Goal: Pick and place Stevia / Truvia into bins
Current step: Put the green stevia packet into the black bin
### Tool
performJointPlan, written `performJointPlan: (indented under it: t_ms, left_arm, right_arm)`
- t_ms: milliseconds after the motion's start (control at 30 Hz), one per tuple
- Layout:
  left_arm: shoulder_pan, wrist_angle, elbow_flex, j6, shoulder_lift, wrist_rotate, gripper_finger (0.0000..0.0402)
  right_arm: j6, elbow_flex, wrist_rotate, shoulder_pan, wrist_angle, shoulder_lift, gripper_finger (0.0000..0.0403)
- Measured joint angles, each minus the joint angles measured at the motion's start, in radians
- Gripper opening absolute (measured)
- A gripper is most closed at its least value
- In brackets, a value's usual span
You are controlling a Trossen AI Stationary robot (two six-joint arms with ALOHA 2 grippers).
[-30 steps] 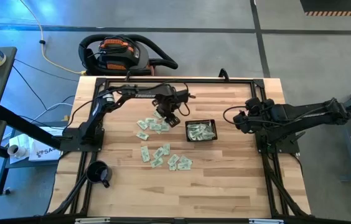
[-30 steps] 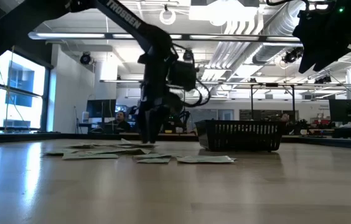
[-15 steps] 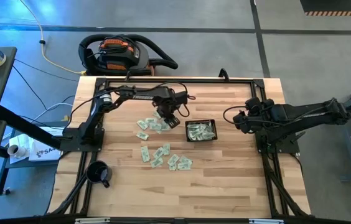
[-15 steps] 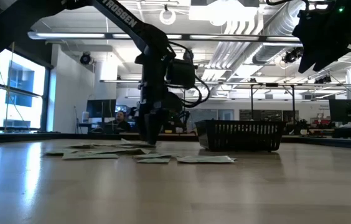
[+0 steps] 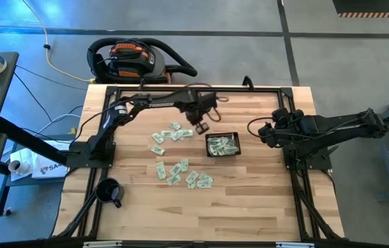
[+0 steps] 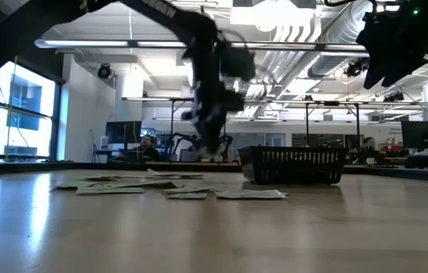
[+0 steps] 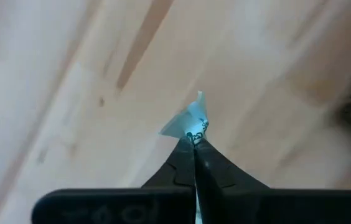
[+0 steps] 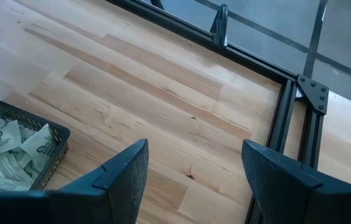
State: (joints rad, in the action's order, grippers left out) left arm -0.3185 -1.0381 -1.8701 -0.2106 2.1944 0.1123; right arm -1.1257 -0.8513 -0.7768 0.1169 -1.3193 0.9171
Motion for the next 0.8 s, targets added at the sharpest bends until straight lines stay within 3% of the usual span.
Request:
performJointPlan:
  t_ms: [133, 267, 333, 567, 667, 800]
  left_arm:
    - [0.024, -0.095, -0.184, 0.029, -0.001, -0.020, 0.0047]
    - [0.053, -0.031, -0.301, 0.107, -0.005, -0.195, 0.0035]
    - [0.075, 0.033, -0.307, 0.131, -0.007, -0.259, 0.0029]
    - [0.140, 0.233, -0.306, 0.206, 0.085, -0.290, 0.0049]
    - [0.160, 0.249, -0.307, 0.207, 0.135, -0.276, 0.0065]
    - [0.175, 0.244, -0.305, 0.186, 0.201, -0.273, 0.0051]
  right_arm:
    - [-0.008, 0.000, 0.005, 0.000, 0.000, 0.000, 0.0249]
    - [-0.011, 0.000, 0.004, 0.000, 0.000, 0.000, 0.0249]
    - [-0.011, 0.000, 0.002, 0.000, -0.001, 0.000, 0.0249]
    - [0.004, 0.000, -0.004, 0.000, -0.003, 0.000, 0.0249]
    - [0.005, 0.000, -0.001, 0.000, -0.006, 0.000, 0.0249]
    - [0.005, 0.000, 0.002, 0.000, -0.007, 0.000, 0.0249]
